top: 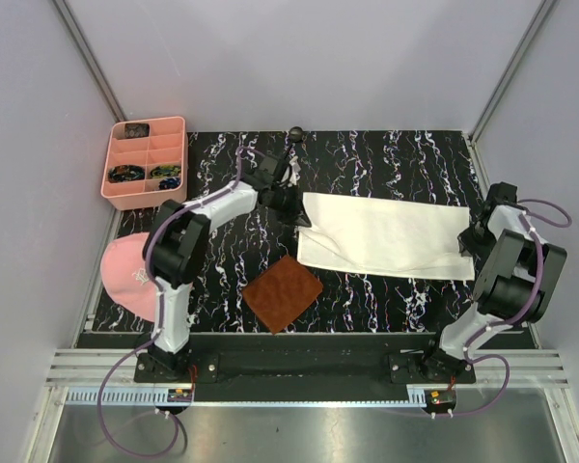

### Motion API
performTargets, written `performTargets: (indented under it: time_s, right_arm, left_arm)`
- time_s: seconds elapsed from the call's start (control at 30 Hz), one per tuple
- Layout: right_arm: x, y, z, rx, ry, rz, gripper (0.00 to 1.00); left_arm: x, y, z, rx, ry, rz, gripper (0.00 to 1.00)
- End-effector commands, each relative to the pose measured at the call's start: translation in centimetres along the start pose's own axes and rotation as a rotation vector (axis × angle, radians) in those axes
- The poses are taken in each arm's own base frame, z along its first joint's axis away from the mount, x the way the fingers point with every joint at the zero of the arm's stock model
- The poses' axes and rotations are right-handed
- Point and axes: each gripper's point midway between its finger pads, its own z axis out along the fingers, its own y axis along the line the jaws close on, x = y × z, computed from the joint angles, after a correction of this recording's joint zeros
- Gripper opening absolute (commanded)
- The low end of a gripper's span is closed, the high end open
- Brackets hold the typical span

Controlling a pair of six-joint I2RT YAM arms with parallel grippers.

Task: Fold the napkin into a case and place the utensils inside
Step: Smooth out the rectangle-folded napkin at the center of the board.

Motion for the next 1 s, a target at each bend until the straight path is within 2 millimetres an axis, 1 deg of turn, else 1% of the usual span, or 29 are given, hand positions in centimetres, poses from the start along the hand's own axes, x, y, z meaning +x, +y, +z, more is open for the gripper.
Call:
performTargets:
  time_s: [0.0,0.07,0.1,0.17,0.2,0.23,0.27,0.3,0.33,0.37,0.4,0.47,0.5,0.53,0.57,0.6,0.63,0.7,0.73,0.77,0.8,0.83,0.87,0.9,0.93,0.97]
  right_arm:
    - [-0.1,1.7,0.9,-0.063,0.019,-0.01,0.0]
    - [-0.1,1.9,1.5,-0.064,0.024,-0.011,0.0]
    - [0.0,2.0,1.7,-0.065,0.03,-0.011,0.0]
    - [0.3,2.3,2.4,-0.071,0.051,-0.011,0.0]
    - [0.3,2.4,2.7,-0.072,0.055,-0.009,0.0]
    - [0.7,2.6,3.0,-0.07,0.068,-0.011,0.0]
    - [0.6,3.0,3.2,-0.078,0.066,-0.013,0.0]
    - [0.6,3.2,3.3,-0.079,0.068,-0.015,0.0]
    - [0.7,3.7,3.6,-0.083,0.074,-0.019,0.0]
    - [0.7,4.2,3.8,-0.089,0.078,-0.022,0.0]
    - [0.7,4.5,3.9,-0.094,0.081,-0.026,0.0]
    - [0.7,5.7,4.1,-0.113,0.09,-0.035,0.0]
    - [0.7,6.1,3.9,-0.124,0.09,-0.036,0.0]
    - [0.5,6.6,3.6,-0.136,0.089,-0.041,0.0]
    - [0.4,6.9,3.2,-0.143,0.08,-0.047,0.0]
    - [0.1,6.9,2.8,-0.146,0.071,-0.05,0.0]
    - [-0.6,7.1,1.8,-0.155,0.048,-0.056,0.0]
    - [-1.6,7.1,0.7,-0.157,0.016,-0.067,0.0]
    - [-2.7,7.5,-0.8,-0.174,-0.018,-0.075,0.0]
    - [-3.3,7.8,-1.7,-0.189,-0.036,-0.077,0.0]
    - [-4.1,8.2,-3.0,-0.212,-0.063,-0.08,0.0]
    - [-5.0,8.8,-4.4,-0.238,-0.084,-0.08,0.0]
    - [-5.5,9.1,-5.2,-0.25,-0.1,-0.083,0.0]
    - [-6.2,9.4,-6.6,-0.272,-0.126,-0.08,0.0]
    - [-6.9,9.8,-7.6,-0.291,-0.146,-0.073,0.0]
    - [-7.4,10.0,-8.4,-0.307,-0.163,-0.07,0.0]
  left_arm:
    - [1.4,0.0,3.7,0.025,0.094,-0.096,0.0]
    - [1.3,1.3,4.8,-0.024,0.091,-0.141,0.0]
    - [0.6,2.4,5.1,-0.062,0.07,-0.162,0.0]
    - [0.0,3.8,6.0,-0.098,0.074,-0.221,0.0]
    - [-0.8,4.7,6.0,-0.119,0.064,-0.251,0.0]
    - [-1.9,4.6,5.9,-0.113,0.048,-0.259,0.0]
    - [-2.1,5.4,6.4,-0.132,0.049,-0.274,0.0]
    - [-2.9,6.1,6.4,-0.144,0.037,-0.286,0.0]
    - [-4.4,5.8,6.2,-0.135,0.014,-0.282,0.0]
    - [-4.5,6.4,6.6,-0.134,0.027,-0.301,0.0]
    - [-5.5,6.8,6.5,-0.126,0.014,-0.314,0.0]
    - [-7.4,6.8,6.7,-0.106,-0.006,-0.302,0.0]
    - [-8.3,7.1,6.3,-0.108,-0.018,-0.301,0.0]
    - [-9.5,6.4,5.6,-0.102,-0.039,-0.272,0.0]
    - [-10.2,6.1,5.1,-0.101,-0.057,-0.251,0.0]
    - [-10.7,5.8,4.5,-0.104,-0.073,-0.232,0.0]
    - [-11.3,5.0,3.4,-0.097,-0.096,-0.199,0.0]
    - [-11.7,3.9,2.1,-0.083,-0.113,-0.174,0.0]
    - [-11.9,2.9,0.8,-0.073,-0.13,-0.15,0.0]
    - [-12.2,2.6,0.1,-0.076,-0.147,-0.139,0.0]
    - [-12.5,2.1,-0.7,-0.072,-0.164,-0.125,0.0]
    - [-13.1,1.0,-2.1,-0.06,-0.19,-0.101,0.0]
    - [-13.5,0.6,-2.8,-0.065,-0.214,-0.091,0.0]
    - [-13.9,0.0,-3.5,-0.062,-0.236,-0.075,0.0]
    - [-14.6,-0.8,-4.7,-0.054,-0.267,-0.051,0.0]
    - [-15.1,-1.2,-5.2,-0.052,-0.292,-0.035,0.0]
